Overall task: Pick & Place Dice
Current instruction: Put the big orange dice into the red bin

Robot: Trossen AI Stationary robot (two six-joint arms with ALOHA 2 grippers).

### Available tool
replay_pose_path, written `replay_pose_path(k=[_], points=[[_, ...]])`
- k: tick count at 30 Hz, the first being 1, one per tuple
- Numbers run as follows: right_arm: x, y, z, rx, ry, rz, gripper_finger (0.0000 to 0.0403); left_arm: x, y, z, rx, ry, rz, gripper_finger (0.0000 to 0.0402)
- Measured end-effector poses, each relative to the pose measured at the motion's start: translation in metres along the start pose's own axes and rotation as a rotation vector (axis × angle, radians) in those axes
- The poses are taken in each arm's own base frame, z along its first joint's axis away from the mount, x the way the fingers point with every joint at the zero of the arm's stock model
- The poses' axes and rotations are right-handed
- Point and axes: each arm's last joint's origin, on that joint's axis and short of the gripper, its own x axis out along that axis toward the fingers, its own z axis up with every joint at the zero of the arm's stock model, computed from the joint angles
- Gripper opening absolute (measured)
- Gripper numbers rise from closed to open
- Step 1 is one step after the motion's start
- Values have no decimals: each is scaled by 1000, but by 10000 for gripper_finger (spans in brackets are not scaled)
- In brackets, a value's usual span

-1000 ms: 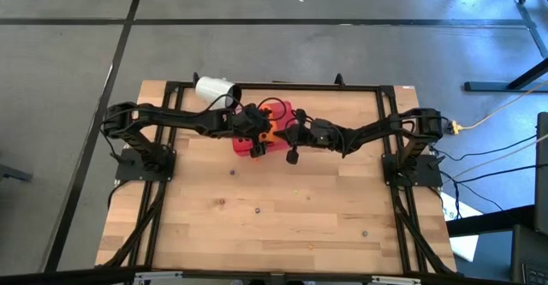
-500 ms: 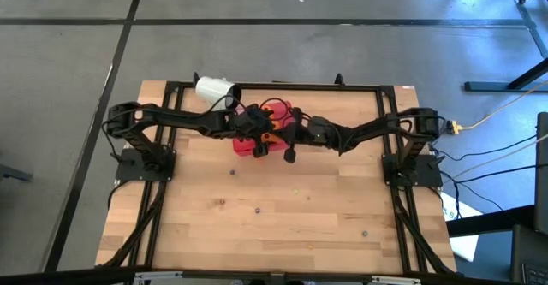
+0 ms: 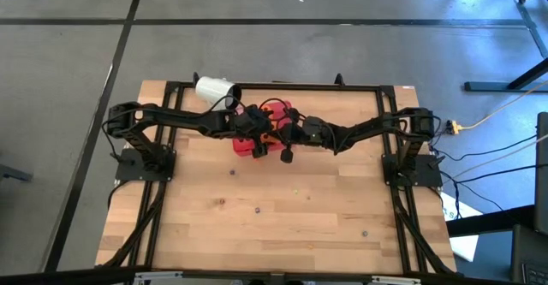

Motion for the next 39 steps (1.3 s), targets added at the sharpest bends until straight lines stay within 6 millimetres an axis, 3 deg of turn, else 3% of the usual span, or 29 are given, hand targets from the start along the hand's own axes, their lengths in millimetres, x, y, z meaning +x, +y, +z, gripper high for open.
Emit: replay_pose_path(k=[17,26,31,39], points=[[0,1,0,12,-10,39,2,-1,2,0,42,6,73,378],[0,2,-3,18,12,51,2,-2,3,2,-11,-1,102,398],[0,0,-2,19,2,33,2,-3,8,0,-141,5,279,400],[0,1,-3,24,10,66,2,-4,10,-6,-105,65,374,400]])
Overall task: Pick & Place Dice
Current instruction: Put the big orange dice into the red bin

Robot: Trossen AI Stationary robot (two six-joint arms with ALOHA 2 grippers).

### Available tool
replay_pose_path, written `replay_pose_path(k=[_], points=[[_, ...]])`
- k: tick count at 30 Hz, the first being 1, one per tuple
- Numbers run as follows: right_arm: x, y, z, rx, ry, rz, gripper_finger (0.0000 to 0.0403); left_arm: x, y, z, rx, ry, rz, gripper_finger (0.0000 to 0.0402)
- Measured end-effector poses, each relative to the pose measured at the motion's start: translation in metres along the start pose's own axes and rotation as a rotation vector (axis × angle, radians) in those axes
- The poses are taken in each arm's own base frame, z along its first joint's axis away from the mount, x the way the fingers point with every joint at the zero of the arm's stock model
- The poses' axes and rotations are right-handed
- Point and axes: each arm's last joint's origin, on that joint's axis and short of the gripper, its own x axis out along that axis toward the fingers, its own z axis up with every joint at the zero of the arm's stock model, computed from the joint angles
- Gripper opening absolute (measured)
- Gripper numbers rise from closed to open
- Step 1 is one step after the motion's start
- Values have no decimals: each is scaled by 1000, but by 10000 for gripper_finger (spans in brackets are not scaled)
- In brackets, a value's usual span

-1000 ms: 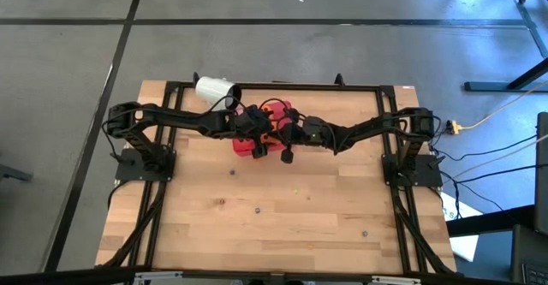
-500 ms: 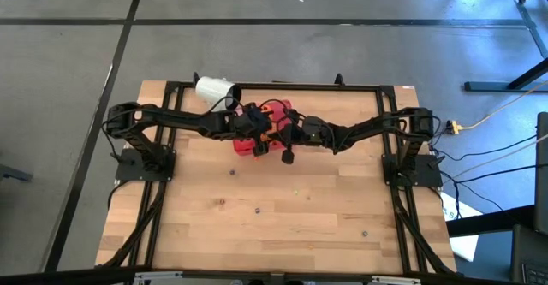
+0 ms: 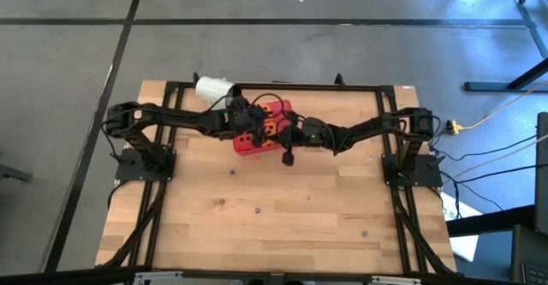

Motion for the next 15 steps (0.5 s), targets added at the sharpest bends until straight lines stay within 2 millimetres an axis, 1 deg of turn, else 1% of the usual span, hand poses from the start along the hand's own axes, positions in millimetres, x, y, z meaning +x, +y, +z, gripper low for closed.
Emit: replay_pose_path(k=[2,4,7,12,15], points=[[0,-1,0,2,1,-10,2,-2,-2,0,60,-3,-15,400],[0,-2,0,-2,2,-25,2,-9,-1,3,78,-23,-17,400],[-4,-4,6,-19,8,-90,2,-26,0,11,66,-78,6,400],[-21,-10,18,-29,94,-205,2,-55,4,13,53,-116,26,400],[-30,-14,19,23,176,-229,2,-66,5,12,8,-127,19,400]])
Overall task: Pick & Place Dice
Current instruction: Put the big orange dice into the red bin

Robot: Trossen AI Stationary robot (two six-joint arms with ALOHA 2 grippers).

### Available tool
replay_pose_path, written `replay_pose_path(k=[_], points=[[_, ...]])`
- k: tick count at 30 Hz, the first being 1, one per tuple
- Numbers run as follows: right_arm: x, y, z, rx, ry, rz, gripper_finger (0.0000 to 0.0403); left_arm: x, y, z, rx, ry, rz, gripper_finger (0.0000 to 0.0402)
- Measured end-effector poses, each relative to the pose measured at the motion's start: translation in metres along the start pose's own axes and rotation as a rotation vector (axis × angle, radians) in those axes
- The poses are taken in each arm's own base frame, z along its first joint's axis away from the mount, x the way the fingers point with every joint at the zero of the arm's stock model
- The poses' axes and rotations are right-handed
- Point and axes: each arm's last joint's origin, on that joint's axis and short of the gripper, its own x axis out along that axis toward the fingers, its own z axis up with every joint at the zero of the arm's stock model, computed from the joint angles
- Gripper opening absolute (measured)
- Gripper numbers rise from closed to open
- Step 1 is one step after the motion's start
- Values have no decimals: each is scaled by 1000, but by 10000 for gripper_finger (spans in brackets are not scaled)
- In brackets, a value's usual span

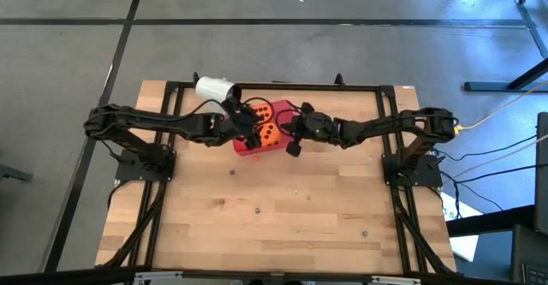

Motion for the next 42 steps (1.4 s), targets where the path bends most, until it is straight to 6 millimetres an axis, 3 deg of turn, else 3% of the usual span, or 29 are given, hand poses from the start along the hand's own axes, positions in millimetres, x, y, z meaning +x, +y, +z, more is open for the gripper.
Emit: replay_pose_path(k=[7,23,31,35,42], points=[[5,-11,-11,203,84,50,2,-6,0,2,-65,-21,25,400],[11,-13,-27,367,194,57,1,-6,0,1,-93,-20,20,400],[13,-12,-29,406,207,54,1,-6,0,1,-91,-19,20,400],[26,-9,-32,410,237,55,1,-6,0,1,-91,-20,20,400],[47,0,-14,302,268,102,0,-6,-1,1,-87,-18,20,400]])
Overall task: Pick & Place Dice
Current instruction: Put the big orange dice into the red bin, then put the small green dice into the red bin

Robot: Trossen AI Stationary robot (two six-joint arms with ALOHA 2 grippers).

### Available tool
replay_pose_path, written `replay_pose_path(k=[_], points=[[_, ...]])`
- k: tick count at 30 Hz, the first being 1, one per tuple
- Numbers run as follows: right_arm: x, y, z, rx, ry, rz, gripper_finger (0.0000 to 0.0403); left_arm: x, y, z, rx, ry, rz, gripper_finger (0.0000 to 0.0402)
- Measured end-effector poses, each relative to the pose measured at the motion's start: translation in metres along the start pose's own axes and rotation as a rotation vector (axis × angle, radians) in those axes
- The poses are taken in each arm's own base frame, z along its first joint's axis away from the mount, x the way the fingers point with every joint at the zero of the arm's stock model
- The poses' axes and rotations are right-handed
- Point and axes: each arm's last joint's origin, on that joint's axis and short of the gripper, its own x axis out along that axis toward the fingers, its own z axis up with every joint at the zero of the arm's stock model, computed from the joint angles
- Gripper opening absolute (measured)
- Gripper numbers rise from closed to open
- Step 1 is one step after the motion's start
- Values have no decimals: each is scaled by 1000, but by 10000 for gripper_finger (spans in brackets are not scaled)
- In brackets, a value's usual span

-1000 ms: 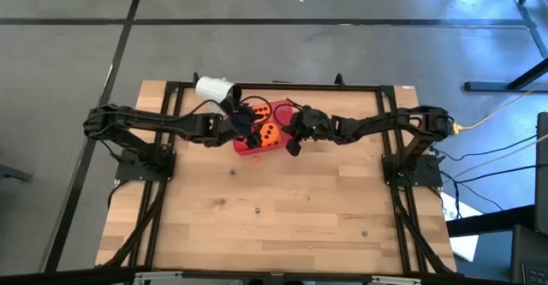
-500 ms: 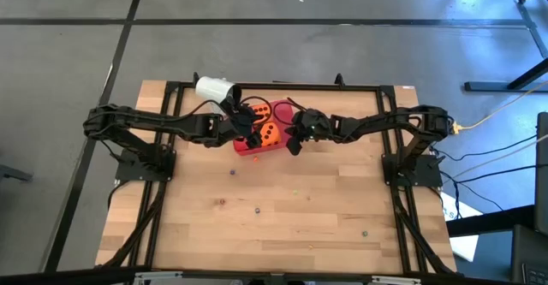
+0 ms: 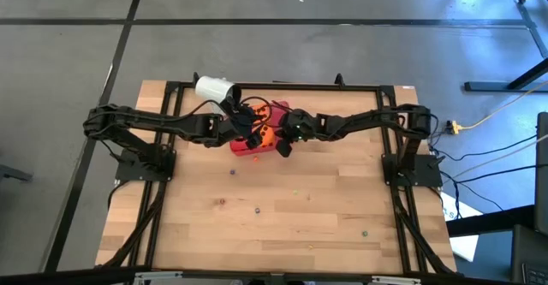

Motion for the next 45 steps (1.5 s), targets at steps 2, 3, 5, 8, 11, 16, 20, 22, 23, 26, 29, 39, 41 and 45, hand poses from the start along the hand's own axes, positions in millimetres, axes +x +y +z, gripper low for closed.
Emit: replay_pose_path(k=[2,3,5,8,11,16,20,22,23,26,29,39,41,45], points=[[-1,3,7,-7,-10,34,0,0,0,0,1,1,-1,400],[-1,4,9,-7,-15,49,0,0,0,0,1,1,0,400],[-1,5,12,-7,-19,62,0,0,0,0,2,2,0,400],[-1,4,11,-6,-8,59,0,0,0,-1,4,6,3,400],[-1,1,7,-2,47,44,1,0,0,-2,10,18,4,400],[-1,1,6,20,64,68,3,0,1,-3,6,23,5,400],[-2,5,5,54,103,209,3,0,1,-3,-11,23,5,400],[-2,7,4,72,116,231,4,0,1,-3,-11,22,5,400],[-2,7,4,72,116,231,4,0,0,-3,-11,22,5,400],[-2,7,8,69,69,211,4,0,0,-3,-11,22,4,400],[-2,6,10,72,34,159,4,0,0,-2,-15,17,4,400],[-2,8,8,38,40,132,4,0,0,-2,-17,16,3,400],[-3,9,6,7,67,130,4,0,0,-2,-16,16,2,400],[-14,9,12,-22,60,128,5,-1,-2,-3,45,27,-37,400]])
